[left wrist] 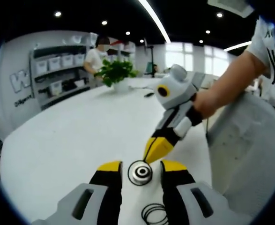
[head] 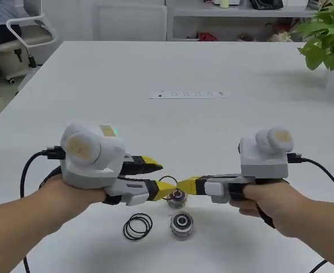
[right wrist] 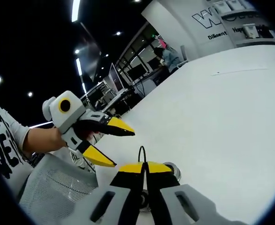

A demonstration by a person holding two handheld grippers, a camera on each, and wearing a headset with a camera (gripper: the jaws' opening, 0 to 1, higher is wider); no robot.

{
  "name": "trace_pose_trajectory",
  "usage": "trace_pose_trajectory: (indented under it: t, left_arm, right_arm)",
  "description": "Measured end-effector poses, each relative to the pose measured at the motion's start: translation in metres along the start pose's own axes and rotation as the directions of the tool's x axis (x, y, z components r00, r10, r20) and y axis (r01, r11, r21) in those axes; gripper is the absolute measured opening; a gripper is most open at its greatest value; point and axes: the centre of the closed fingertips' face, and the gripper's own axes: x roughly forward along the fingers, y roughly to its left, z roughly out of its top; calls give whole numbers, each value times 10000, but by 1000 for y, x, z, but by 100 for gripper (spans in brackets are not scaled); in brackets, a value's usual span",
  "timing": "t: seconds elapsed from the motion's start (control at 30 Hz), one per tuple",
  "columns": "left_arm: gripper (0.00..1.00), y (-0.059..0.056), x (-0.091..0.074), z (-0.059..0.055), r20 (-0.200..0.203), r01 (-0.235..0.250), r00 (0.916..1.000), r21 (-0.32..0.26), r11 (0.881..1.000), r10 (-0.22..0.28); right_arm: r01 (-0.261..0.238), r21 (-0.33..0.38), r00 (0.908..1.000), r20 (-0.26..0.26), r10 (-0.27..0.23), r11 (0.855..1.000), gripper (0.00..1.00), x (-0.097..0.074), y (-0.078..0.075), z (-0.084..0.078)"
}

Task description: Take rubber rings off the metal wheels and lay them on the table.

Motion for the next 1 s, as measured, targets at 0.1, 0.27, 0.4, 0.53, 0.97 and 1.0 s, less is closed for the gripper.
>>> trace_pose_trajectory:
  t: [0.1, 0.27, 0.4, 0.53, 0.97, 1.0]
  left_arm:
    - [37, -2, -11, 7, 267, -48, 9996, -2, 10000, 49]
    - [42, 0, -29, 11, 521, -148, 9985, -23, 9999, 149]
    - [47, 0, -42, 9, 566, -266, 9980, 3, 9996, 266]
    - [51, 0, -55, 1, 492, -430, 9979, 7, 9991, 429]
    - [62, 0, -84, -22, 419, -871, 9951, -562, 9946, 895]
    - [62, 1, -87, -23, 420, -938, 9945, -586, 9939, 964]
  right_arm:
    - [-161, -22, 9998, 119, 161, 9999, 0, 1, 11, 4]
    - [-372, -52, 9991, 188, 373, 9993, 0, 3, 23, 5]
    - [-482, -142, 9987, 129, 484, 9987, 0, 6, 30, 4]
    - [-655, -146, 9978, 120, 657, 9977, 0, 8, 36, 4]
    - [-1096, -164, 9935, -339, 1090, 9938, 0, 25, 48, -8]
    - [-1124, -151, 9930, -388, 1118, 9935, 0, 26, 49, -10]
